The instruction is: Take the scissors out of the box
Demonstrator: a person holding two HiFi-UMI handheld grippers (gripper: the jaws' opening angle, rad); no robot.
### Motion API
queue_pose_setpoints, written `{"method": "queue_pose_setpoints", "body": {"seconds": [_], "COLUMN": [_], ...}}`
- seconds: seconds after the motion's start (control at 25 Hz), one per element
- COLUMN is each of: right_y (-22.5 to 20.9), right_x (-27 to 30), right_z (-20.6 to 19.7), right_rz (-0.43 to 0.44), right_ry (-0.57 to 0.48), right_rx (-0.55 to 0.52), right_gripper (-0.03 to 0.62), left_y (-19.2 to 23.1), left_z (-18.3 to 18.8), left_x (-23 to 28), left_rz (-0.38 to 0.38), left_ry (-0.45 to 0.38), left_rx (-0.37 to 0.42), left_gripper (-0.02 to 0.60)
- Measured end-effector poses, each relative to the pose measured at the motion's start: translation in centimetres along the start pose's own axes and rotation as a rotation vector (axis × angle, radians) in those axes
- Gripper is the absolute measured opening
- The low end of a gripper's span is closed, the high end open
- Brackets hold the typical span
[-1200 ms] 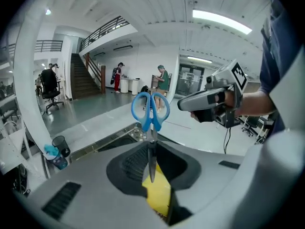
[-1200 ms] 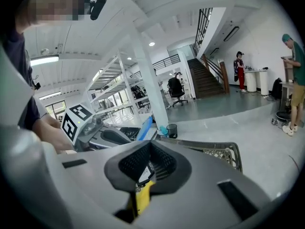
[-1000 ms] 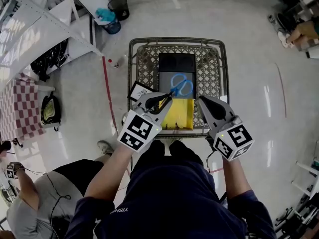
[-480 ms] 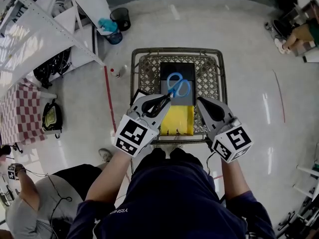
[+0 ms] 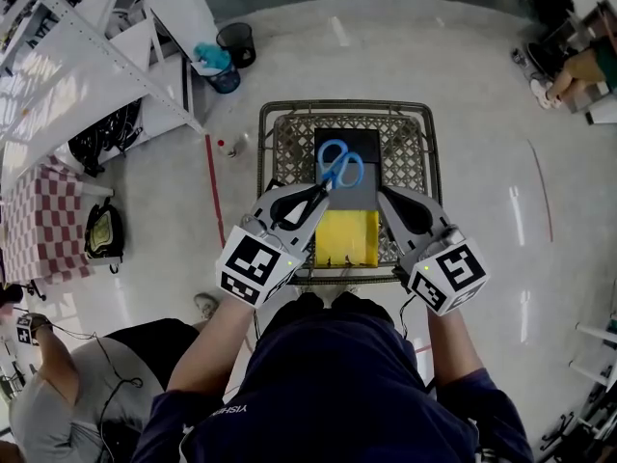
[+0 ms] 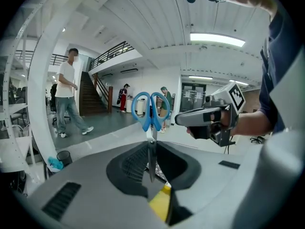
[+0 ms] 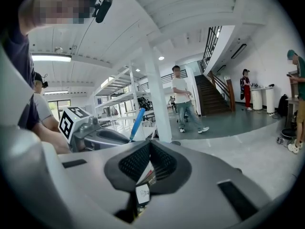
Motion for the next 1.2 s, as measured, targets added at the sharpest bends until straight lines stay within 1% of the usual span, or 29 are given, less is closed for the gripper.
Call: {"method": "queue_pose_setpoints", "body": {"seconds": [0.4, 1.2], "right_y": [0.37, 0.17], "right_x": [0.58, 0.84], "right_z": [-0.16, -0.6], "right_rz": [0.013, 0.03], "right_ry": [0.007, 0.037], "right_rx": [-0.024, -0.022], "right_gripper": [0.018, 0.017], "left_y": [0.25, 0.14], "left_z": [-0.17, -0.06], "left_x": [0.08, 0.48], "left_rz": [0.001, -0.011], "left_ry": [-0.011, 0.006], "left_rx": [-0.002, 0.002], "left_gripper": [0.072, 0.072]}}
Point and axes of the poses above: the fingertips, and each gripper's own axes: x forward along the fingers, y to its left, z out of its top, the point moved 8 cm from there along -x, backward along the fingers, and after that the axes turned 10 degrees about y, right-handed, at the moved point
